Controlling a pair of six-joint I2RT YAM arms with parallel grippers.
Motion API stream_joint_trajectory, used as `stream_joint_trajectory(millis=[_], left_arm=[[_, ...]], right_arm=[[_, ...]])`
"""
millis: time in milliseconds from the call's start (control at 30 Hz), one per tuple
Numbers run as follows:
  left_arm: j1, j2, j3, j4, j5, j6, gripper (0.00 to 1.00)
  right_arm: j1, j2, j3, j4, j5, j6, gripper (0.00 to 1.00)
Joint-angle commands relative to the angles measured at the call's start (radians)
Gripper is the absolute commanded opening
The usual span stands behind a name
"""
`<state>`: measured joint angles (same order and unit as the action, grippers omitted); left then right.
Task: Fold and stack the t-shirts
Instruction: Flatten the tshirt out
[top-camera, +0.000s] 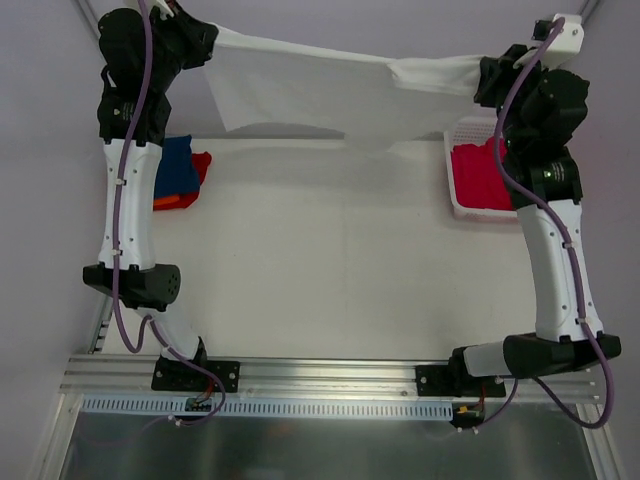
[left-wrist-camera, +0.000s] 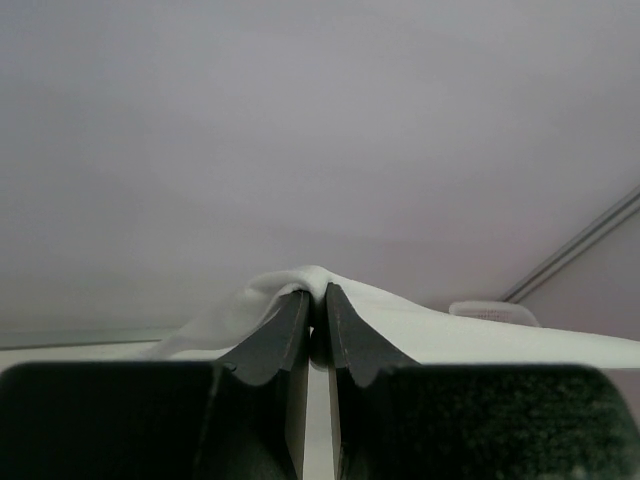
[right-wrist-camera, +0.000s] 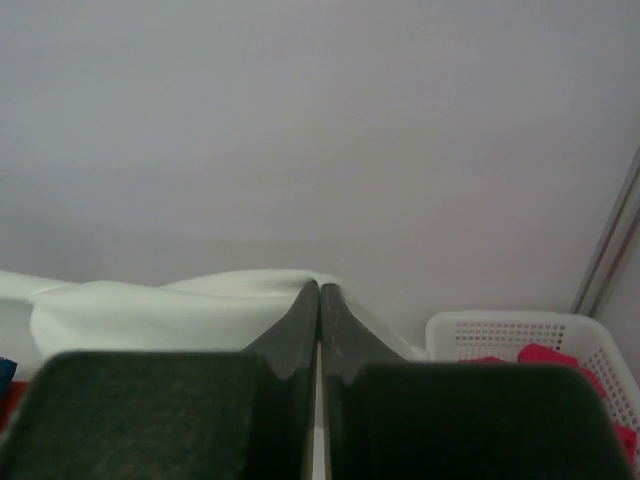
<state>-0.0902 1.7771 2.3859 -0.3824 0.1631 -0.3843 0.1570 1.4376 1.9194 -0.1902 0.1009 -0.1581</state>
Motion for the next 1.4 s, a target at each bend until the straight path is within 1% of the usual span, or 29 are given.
stream_joint_trajectory(millis=[0,33,67,133,167,200,233,267,300,333,367,400,433,500,533,600,633,700,733,833,1033,1133,1367], left_arm=[[0.003,-0.061,-0.043,0.031,0.053,-0.036,0.00],[0.003,-0.068,-0.066,0.034,0.055,-0.044,0.00],[0.003,-0.073,-0.129,0.039,0.056,-0.048,0.00],[0.003,-0.087,-0.209,0.060,0.061,-0.060,0.00],[0.003,-0.106,-0.302,0.069,0.068,-0.068,0.00],[0.003,-0.119,-0.356,0.080,0.067,-0.073,0.00],[0.003,-0.143,-0.408,0.101,0.069,-0.082,0.00],[0.003,-0.159,-0.526,0.117,0.062,-0.088,0.00],[0.003,-0.172,-0.592,0.137,0.062,-0.091,0.00],[0.003,-0.201,-0.649,0.170,0.061,-0.103,0.00],[0.003,-0.218,-0.771,0.194,0.058,-0.108,0.00],[0.003,-0.232,-0.834,0.217,0.061,-0.117,0.00],[0.003,-0.263,-0.949,0.236,0.065,-0.137,0.00],[0.001,-0.289,-1.054,0.289,0.085,-0.165,0.00],[0.000,-0.318,-1.147,0.324,0.093,-0.186,0.00],[-0.009,-0.349,-1.227,0.341,0.093,-0.203,0.00],[-0.022,-0.384,-1.292,0.349,0.086,-0.208,0.00],[-0.036,-0.421,-1.346,0.350,0.070,-0.212,0.00],[-0.042,-0.464,-1.398,0.350,0.067,-0.226,0.00],[-0.065,-0.551,-1.482,0.350,0.067,-0.243,0.00],[-0.098,-0.712,-1.590,0.303,0.052,-0.272,0.00],[-0.100,-0.751,-1.614,0.272,0.058,-0.277,0.00],[-0.102,-0.780,-1.686,0.252,0.099,-0.278,0.00]], right_arm=[[0.022,-0.158,-0.179,0.210,0.034,-0.008,0.00],[0.024,-0.167,-0.216,0.206,0.033,0.005,0.00],[0.024,-0.177,-0.302,0.201,0.026,0.037,0.00],[0.030,-0.219,-0.406,0.212,0.011,0.078,0.00],[0.038,-0.238,-0.459,0.213,0.011,0.098,0.00],[0.045,-0.270,-0.559,0.216,0.011,0.133,0.00],[0.067,-0.284,-0.607,0.216,0.013,0.147,0.00],[0.079,-0.299,-0.652,0.213,0.013,0.155,0.00],[0.104,-0.328,-0.730,0.196,0.016,0.195,0.00],[0.113,-0.345,-0.764,0.186,0.011,0.204,0.00],[0.125,-0.361,-0.796,0.152,0.016,0.218,0.00],[0.134,-0.376,-0.827,0.120,0.014,0.232,0.00],[0.145,-0.414,-0.892,0.110,-0.004,0.264,0.00],[0.171,-0.456,-0.953,0.088,-0.007,0.288,0.00],[0.179,-0.501,-0.999,0.078,0.005,0.301,0.00],[0.196,-0.543,-1.025,0.040,0.013,0.310,0.00],[0.199,-0.563,-1.034,0.025,0.023,0.315,0.00],[0.210,-0.621,-1.039,-0.020,0.036,0.316,0.00],[0.213,-0.638,-1.039,-0.035,0.045,0.318,0.00],[0.220,-0.692,-1.031,-0.098,0.049,0.328,0.00],[0.230,-0.758,-1.014,-0.222,0.045,0.384,0.00],[0.231,-0.767,-1.016,-0.265,0.019,0.402,0.00],[0.233,-0.787,-1.031,-0.331,-0.023,0.428,0.00]])
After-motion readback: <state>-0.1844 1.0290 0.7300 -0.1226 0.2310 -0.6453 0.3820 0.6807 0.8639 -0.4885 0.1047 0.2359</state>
